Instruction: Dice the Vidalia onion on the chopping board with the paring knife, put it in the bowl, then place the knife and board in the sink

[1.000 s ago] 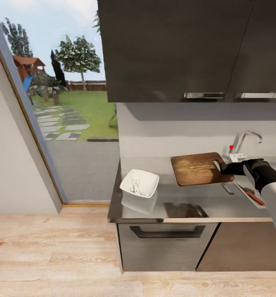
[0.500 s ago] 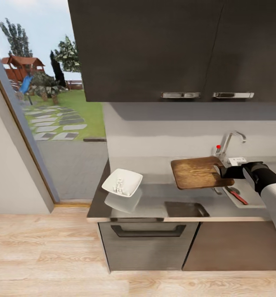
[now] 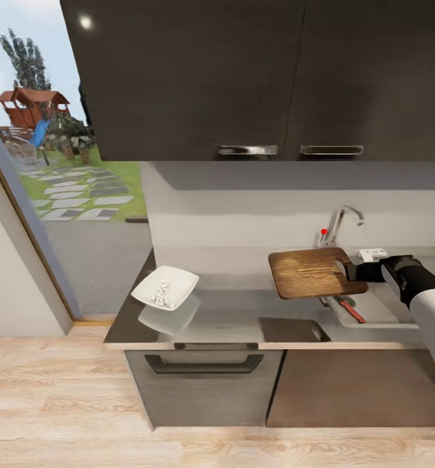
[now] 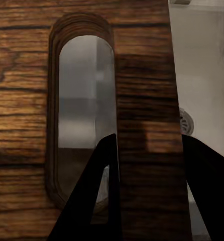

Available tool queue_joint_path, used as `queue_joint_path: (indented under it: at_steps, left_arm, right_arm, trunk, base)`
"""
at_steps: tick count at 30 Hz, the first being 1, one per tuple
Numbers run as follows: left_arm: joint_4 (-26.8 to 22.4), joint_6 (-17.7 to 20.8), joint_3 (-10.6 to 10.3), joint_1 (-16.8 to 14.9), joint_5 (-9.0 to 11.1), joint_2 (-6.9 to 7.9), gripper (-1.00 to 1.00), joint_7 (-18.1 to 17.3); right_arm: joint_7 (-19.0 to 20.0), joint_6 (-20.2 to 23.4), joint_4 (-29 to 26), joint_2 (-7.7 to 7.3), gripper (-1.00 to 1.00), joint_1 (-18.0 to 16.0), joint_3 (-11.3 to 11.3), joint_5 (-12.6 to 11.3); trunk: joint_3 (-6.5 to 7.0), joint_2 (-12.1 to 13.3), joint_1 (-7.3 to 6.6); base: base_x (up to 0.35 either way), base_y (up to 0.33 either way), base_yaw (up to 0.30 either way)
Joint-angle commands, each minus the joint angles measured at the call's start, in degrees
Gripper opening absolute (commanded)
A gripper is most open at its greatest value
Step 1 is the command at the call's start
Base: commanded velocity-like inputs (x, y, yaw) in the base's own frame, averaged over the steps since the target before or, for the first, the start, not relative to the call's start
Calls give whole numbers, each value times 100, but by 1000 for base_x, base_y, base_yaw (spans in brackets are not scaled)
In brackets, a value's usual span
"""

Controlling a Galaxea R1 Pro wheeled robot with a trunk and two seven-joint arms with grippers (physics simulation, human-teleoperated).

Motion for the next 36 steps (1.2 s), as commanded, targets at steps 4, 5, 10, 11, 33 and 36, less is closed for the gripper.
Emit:
queue_joint_path:
  at_steps: [4, 5, 10, 11, 33, 36]
  left_arm:
    - [29, -44, -49, -13, 53, -6, 100, 7]
    - [30, -44, -49, -13, 53, -6, 100, 7]
    - [29, -44, -49, -13, 55, -6, 100, 7]
    - [28, -44, -49, -13, 54, -7, 100, 7]
    - [34, -44, -49, -11, 55, -7, 100, 7]
    - [32, -44, -49, -13, 54, 9, 100, 7]
  right_arm:
    - [44, 28, -13, 0, -100, -3, -58, 37]
    - [44, 28, -13, 1, -100, -3, -58, 37]
    - [42, 16, 69, 6, -100, -3, -56, 37]
    - [30, 12, 81, 7, -100, -3, -56, 37]
    - [-285, 1, 169, 42, -100, -3, -49, 24]
    - [-370, 0, 178, 52, -100, -3, -49, 15]
  trunk:
    - [-10, -12, 3]
    - [-10, -12, 3]
    - [-10, -12, 3]
    - [-10, -12, 3]
    - [-10, -12, 3]
    - [-10, -12, 3]
  base:
    - [0, -318, 0]
    - [0, -317, 0]
    - [0, -317, 0]
    - [0, -317, 0]
    - [0, -317, 0]
    - [0, -310, 0]
